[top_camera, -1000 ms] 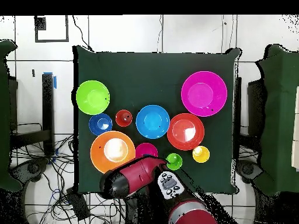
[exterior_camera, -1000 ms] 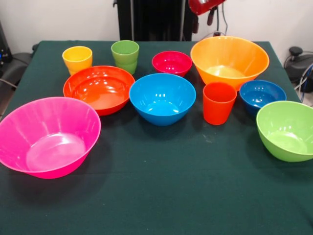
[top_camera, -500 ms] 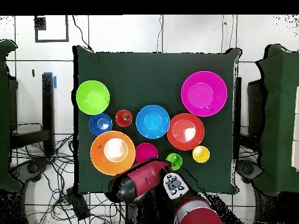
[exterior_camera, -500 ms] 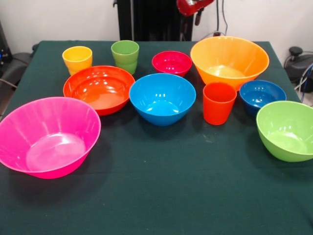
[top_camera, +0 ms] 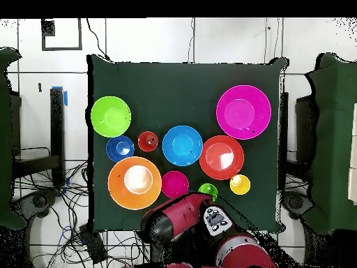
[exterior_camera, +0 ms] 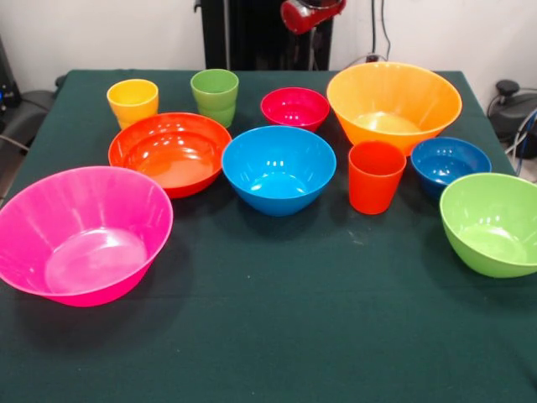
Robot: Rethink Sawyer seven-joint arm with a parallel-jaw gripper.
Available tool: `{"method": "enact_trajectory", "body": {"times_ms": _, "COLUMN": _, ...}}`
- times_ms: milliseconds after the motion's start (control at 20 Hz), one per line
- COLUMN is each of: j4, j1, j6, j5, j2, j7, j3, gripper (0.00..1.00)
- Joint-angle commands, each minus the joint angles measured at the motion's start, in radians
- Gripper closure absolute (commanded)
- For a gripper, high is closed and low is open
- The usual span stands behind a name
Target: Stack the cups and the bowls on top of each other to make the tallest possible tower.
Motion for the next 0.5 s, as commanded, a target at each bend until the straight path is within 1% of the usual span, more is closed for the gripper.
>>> {"method": "enact_trajectory", "body": {"times_ms": 50, "j4": -0.164, "j1": -0.005, "j6": -0.126, "j5": -0.092, "j2": 0.082, "j7": 0.077, "j3": -0.009, "gripper": 0.0}}
{"method": "enact_trajectory", "body": {"times_ms": 300, "j4": -0.193, "j1": 0.013, "j6": -0.204, "j5": -0.107, "j2": 0.132, "j7": 0.107, "j3": -0.041, "gripper": 0.0}}
{"method": "enact_trajectory", "body": {"times_ms": 500, "j4": -0.218, "j1": 0.03, "j6": -0.237, "j5": -0.109, "j2": 0.158, "j7": 0.117, "j3": -0.062, "gripper": 0.0}}
